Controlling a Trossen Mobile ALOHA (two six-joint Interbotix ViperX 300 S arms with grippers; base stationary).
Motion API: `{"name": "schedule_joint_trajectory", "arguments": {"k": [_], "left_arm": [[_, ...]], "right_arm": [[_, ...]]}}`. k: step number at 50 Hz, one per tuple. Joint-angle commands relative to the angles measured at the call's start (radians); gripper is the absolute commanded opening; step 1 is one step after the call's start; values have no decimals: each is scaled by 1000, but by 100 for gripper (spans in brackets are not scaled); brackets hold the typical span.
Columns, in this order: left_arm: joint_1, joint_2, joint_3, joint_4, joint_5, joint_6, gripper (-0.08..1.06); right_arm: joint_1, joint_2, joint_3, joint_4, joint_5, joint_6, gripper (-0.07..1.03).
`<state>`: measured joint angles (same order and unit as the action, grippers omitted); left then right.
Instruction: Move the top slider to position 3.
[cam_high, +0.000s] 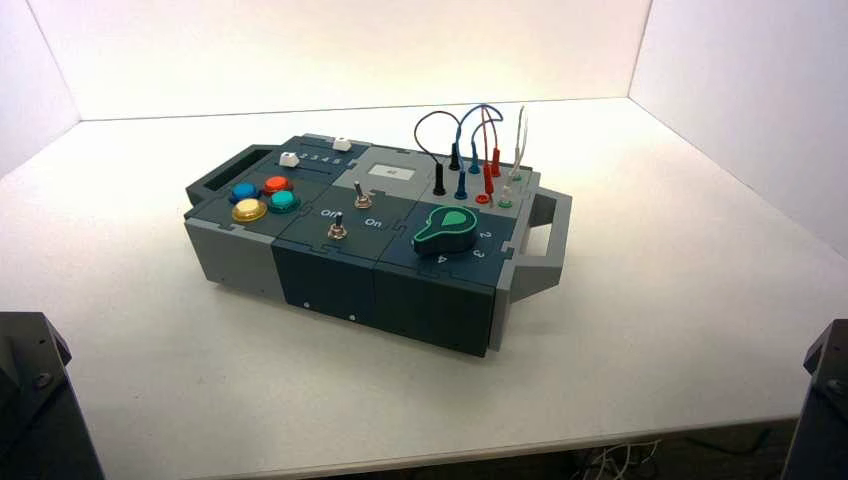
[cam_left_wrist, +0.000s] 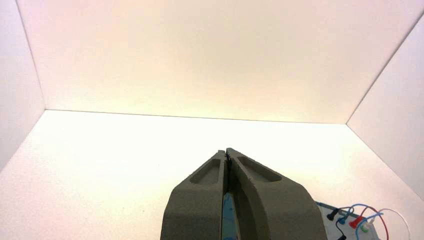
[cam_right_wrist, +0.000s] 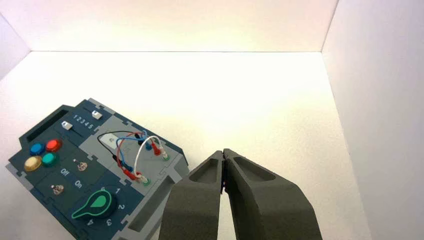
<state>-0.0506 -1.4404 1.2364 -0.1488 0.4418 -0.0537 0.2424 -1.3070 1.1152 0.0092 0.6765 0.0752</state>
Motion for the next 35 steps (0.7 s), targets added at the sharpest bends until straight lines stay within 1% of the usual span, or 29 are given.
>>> {"name": "schedule_joint_trajectory", "arguments": {"k": [1,9,20,27,31,35], "left_arm": [[-29,12,-14,0,-3,-5,-3],[-51,21,-15,-2,-5,-5,-3],[-54,72,-21,-2,-9,-5,-3],[-60,181,-48,-3,-14,9,-3],[-72,282,-72,-3,-15,14,-3],[-101,402,-110,-3,-21,14,-3]], "right_arm": [[-3,6,-12,5,-6,0,-2],[5,0,-11,3,-6,-2,-2],[6,-3,-11,5,-6,-2,-2],[6,-2,-11,5,-6,-2,-2],[6,-3,-11,5,-6,-2,-2],[6,2,-11,5,-8,-2,-2]]}}
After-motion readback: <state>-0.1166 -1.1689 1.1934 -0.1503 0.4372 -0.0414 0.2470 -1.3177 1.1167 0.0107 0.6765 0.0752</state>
